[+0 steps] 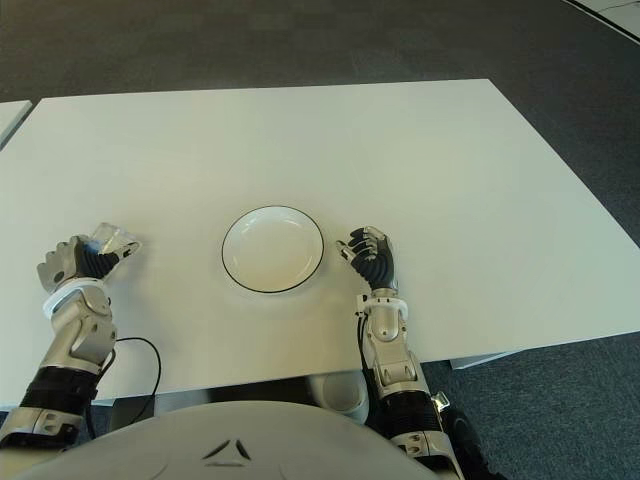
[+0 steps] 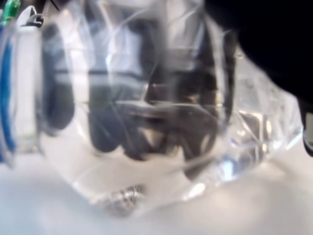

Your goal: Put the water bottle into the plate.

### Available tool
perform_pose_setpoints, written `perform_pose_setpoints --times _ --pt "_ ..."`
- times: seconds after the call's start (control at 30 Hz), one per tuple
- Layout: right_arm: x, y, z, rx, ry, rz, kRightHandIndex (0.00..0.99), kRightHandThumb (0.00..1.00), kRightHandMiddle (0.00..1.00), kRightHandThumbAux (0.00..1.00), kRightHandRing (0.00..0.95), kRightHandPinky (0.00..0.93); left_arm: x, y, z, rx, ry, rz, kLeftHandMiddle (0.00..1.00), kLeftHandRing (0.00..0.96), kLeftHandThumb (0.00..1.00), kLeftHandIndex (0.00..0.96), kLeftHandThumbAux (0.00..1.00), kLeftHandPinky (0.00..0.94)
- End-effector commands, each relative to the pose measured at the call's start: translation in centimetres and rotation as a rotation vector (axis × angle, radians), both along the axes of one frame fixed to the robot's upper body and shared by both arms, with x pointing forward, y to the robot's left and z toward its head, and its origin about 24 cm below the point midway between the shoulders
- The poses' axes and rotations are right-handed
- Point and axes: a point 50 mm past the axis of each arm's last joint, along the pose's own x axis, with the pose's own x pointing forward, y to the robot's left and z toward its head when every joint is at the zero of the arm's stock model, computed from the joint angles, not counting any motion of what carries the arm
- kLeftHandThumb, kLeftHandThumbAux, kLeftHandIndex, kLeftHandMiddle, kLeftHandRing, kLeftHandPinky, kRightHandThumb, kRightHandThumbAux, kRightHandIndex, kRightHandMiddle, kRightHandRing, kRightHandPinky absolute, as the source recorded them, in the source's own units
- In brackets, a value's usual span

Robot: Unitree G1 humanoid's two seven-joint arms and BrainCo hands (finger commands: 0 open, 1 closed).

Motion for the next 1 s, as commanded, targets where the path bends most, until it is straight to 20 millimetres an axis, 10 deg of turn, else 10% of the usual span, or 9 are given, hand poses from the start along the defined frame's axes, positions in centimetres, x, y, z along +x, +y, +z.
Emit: perform_pose_setpoints --times 0.03,0.27,1.0 --pt "0.0 0.0 -0.3 0.001 0.019 -0.006 0.425 0.702 0.552 0.733 0.540 0.519 -1.3 -0.7 -1.9 -0.105 0.078 0.020 0.744 0.750 0.734 0.443 0.695 0.771" --pt "0.0 0.1 -0.3 0.007 0.012 -0.001 0.426 0.702 0.554 0.733 0.543 0.518 -1.3 -0.9 -1.6 -0.117 0.062 0.019 0.553 0.735 0.831 0.412 0.670 0.760" --pt "0.1 0.2 -0.3 0.012 0.005 -0.002 0.425 0.703 0.568 0.732 0.563 0.516 -1.1 -1.7 -0.1 -0.086 -0.147 -0.035 0.525 0.772 0.848 0.401 0.668 0.767"
